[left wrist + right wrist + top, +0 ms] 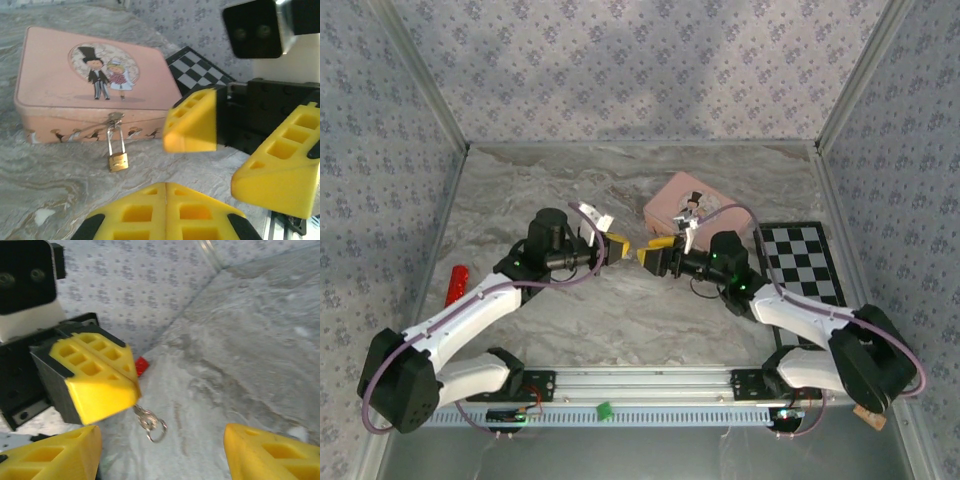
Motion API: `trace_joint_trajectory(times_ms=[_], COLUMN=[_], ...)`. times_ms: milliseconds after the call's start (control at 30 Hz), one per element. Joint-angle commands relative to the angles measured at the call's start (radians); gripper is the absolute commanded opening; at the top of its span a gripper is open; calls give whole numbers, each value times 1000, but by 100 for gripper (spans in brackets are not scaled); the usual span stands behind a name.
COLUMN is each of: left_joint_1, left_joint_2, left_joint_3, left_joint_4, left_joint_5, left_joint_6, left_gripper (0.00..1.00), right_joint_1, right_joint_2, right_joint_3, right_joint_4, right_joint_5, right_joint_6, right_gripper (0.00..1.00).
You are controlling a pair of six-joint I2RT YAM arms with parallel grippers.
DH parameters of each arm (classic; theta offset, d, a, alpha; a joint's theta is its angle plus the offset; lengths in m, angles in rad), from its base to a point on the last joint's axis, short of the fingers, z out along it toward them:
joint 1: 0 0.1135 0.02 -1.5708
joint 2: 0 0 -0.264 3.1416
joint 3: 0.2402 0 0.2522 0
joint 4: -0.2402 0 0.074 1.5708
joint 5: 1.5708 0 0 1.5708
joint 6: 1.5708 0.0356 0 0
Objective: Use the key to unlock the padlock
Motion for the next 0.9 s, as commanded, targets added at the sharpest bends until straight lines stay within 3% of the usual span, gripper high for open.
trace_joint_trajectory(times_ms=[0, 200, 300, 500, 600, 867], left_joint_1=[-6, 8, 36, 42, 47, 48], left_joint_2=[-28, -60, -64, -66, -71, -65], left_joint_3=[-1, -20, -15, -21, -20, -4], left_joint_4=[134, 209, 240, 323, 337, 333], left_joint_5=[74, 97, 178, 232, 235, 276], left_joint_6=[13, -68, -123, -197, -209, -217], left_gripper=[0, 0, 0, 0, 0, 0], right_joint_1=[16, 1, -13, -23, -26, -35], right_joint_2=[23, 37, 31, 43, 52, 60], right_joint_3=[17, -12, -9, 14, 17, 17], right_joint_4=[180, 268, 279, 356, 381, 419], right_joint_5=[-114, -119, -143, -206, -224, -231], right_joint_6=[104, 126, 114, 112, 114, 126], right_gripper=[66, 63, 62, 57, 50, 44])
